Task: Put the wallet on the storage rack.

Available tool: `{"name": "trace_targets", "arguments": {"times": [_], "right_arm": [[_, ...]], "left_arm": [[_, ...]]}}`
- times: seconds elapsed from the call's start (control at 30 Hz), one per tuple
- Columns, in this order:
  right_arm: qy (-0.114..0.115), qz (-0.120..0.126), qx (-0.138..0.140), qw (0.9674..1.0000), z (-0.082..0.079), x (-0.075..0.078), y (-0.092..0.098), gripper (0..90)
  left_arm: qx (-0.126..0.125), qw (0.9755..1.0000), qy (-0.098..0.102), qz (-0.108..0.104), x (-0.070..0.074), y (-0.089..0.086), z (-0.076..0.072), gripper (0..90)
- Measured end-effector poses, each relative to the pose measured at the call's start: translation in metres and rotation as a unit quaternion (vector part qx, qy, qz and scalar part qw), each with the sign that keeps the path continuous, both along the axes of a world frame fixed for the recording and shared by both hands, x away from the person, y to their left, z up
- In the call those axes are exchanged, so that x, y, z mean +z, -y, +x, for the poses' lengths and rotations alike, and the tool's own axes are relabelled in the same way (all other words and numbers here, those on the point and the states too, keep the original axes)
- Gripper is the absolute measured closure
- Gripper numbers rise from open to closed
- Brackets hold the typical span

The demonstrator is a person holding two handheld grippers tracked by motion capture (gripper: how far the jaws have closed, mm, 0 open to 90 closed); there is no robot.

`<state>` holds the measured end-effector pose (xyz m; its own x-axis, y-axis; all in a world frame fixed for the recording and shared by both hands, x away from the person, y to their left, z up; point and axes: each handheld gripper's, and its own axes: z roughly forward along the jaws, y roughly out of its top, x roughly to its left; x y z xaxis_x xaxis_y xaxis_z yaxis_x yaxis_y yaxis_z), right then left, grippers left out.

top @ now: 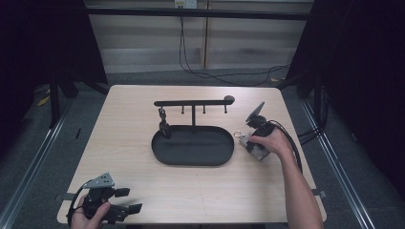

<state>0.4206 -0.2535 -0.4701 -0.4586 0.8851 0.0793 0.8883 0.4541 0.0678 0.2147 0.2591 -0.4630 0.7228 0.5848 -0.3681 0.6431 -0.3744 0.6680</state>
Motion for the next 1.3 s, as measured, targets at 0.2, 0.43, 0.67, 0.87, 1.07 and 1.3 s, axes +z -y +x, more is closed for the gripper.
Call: {"name": "trace_targets", "arguments": {"times": [0.2,0.43,0.67,0.87,1.07,1.3], "right_arm": [[0.005,0.012,-0.007,0.9999,-0.003,0.008,0.005,31.7],[0.013,0.030,-0.018,0.9993,-0.007,0.019,0.012,31.9],[0.016,0.025,-0.015,0.9994,-0.007,0.036,0.011,32.0],[0.014,0.019,-0.015,0.9996,-0.006,0.044,0.010,32.1],[0.008,0.025,-0.027,0.9993,-0.004,0.054,0.012,32.1],[0.010,0.025,-0.037,0.9989,-0.007,0.061,0.013,32.1]], "left_arm": [[-0.002,1.0000,0.001,0.000,0.001,0.001,-0.001,17.5],[-0.010,0.9999,0.001,0.006,-0.001,0.005,-0.002,17.5],[-0.007,1.0000,0.002,0.003,0.000,0.004,-0.002,17.5],[-0.010,0.9999,0.000,0.002,0.000,0.004,-0.001,17.5],[-0.008,1.0000,-0.002,0.003,-0.001,0.004,0.000,17.5],[-0.010,0.9999,-0.002,0.003,-0.001,0.005,-0.001,17.5]]}}
